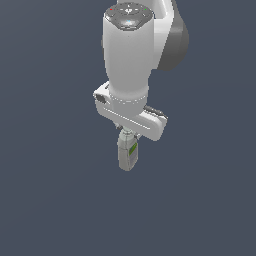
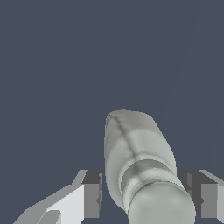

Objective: Pick up the object and move it to a goal position.

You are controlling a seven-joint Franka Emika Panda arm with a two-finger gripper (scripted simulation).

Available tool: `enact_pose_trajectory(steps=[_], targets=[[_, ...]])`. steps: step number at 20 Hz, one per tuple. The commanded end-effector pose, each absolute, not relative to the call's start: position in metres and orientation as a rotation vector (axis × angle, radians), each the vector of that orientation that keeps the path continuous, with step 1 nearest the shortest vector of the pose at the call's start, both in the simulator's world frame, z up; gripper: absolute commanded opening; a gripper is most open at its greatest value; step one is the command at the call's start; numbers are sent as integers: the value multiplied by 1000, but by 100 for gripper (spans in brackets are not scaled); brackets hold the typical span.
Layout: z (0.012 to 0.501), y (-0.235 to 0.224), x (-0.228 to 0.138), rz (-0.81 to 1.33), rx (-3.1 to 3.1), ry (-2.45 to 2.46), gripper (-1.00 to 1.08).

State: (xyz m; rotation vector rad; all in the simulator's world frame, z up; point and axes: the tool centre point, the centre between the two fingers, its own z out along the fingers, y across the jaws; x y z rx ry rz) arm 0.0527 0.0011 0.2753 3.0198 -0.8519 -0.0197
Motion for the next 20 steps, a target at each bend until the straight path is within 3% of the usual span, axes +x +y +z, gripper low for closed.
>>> enact_pose_trajectory(steps=[1, 20], targets=[[304, -4, 53, 2, 3024, -854, -100], [474, -42, 44, 1, 3023, -854, -100]])
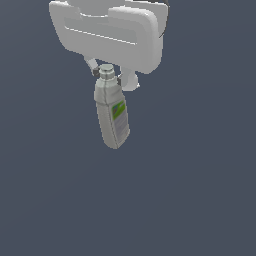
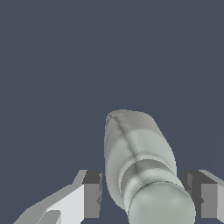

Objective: Pick up the object and move it to a goal position.

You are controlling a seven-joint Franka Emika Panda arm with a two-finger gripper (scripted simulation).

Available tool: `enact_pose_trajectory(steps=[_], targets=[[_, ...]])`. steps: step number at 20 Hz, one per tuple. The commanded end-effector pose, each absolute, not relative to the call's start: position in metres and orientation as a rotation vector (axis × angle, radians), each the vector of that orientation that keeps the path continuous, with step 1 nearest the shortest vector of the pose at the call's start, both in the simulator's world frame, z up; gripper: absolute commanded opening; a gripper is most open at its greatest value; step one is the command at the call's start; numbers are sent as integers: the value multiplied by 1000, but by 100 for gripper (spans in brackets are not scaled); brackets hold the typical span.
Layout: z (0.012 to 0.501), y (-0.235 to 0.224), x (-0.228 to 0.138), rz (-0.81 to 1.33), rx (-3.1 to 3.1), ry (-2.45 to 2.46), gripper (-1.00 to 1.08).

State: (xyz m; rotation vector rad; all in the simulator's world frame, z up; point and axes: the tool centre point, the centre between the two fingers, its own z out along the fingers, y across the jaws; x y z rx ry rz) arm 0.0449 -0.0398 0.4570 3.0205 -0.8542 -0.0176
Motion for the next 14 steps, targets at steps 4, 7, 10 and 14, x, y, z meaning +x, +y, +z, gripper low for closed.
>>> enact_pose_trajectory(steps=[4, 7, 10, 14], targets=[[497, -47, 44, 1, 3023, -854, -100], [508, -50, 44, 1, 3023, -854, -100], [516, -52, 44, 1, 3023, -854, -100], [523, -53, 45, 1, 3023, -854, -100]])
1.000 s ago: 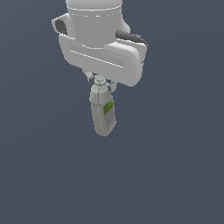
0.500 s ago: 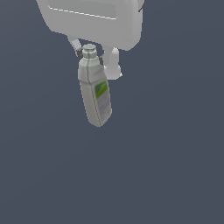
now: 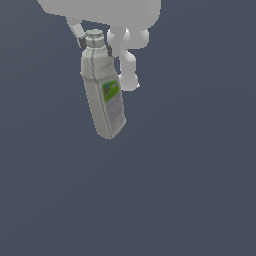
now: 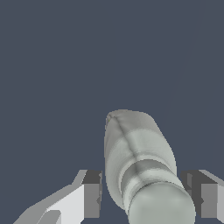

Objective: Pick up the object and move it to a goal position.

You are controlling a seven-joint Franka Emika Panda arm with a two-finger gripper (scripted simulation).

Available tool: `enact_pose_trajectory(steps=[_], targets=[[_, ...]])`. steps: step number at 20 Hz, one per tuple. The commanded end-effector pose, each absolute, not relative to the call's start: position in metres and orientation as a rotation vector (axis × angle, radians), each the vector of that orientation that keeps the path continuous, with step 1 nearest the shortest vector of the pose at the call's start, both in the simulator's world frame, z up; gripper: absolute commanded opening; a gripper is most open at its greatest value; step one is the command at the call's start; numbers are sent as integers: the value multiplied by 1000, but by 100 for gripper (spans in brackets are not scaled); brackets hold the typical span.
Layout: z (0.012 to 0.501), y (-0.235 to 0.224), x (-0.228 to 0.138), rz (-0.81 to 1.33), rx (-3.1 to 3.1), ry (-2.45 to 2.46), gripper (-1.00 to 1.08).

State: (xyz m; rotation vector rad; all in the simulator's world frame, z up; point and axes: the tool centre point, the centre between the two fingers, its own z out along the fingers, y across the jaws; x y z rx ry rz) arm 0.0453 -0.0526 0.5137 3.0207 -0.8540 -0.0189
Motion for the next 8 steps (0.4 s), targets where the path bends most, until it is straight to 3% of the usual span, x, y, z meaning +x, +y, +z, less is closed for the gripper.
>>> enact_pose_trajectory(steps=[1, 8], targets=[[525, -53, 45, 1, 3023, -854, -100], [528, -54, 45, 1, 3023, -854, -100]])
